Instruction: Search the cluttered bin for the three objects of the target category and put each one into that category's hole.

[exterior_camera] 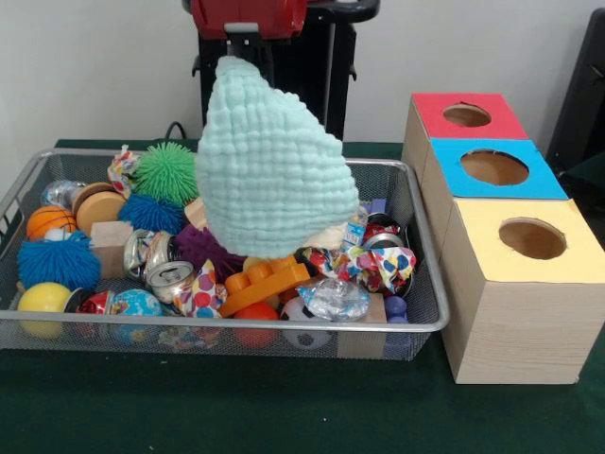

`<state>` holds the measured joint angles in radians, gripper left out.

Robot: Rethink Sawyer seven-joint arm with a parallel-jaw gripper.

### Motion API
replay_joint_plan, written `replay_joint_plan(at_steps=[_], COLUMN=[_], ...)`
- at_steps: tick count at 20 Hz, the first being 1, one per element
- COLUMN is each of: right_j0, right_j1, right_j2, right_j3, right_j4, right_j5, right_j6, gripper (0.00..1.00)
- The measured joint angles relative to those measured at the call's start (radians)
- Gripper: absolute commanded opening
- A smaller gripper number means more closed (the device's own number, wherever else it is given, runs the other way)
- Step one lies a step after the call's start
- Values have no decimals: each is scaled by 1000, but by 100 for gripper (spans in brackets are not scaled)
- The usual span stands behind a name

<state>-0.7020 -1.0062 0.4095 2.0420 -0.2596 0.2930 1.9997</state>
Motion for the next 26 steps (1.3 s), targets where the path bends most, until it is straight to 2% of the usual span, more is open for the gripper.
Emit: replay_joint_plan(at_steps=[9, 13, 15, 18, 20, 23, 26], right_j0=[-23, -98, -173, -327, -399, -591, -724], right_j1=[-9, 0, 3, 0, -2, -7, -2], right_j2=[8, 39, 74, 144, 177, 268, 331], right_j3=[54, 75, 88, 104, 104, 99, 84], right_j4=[-1, -13, -27, -46, -50, -53, -59], right_j5=[0, 0, 0, 6, 16, 68, 131], right_j6=[0, 0, 0, -7, -15, -50, -102], gripper=[0, 0, 0, 0, 0, 0, 0])
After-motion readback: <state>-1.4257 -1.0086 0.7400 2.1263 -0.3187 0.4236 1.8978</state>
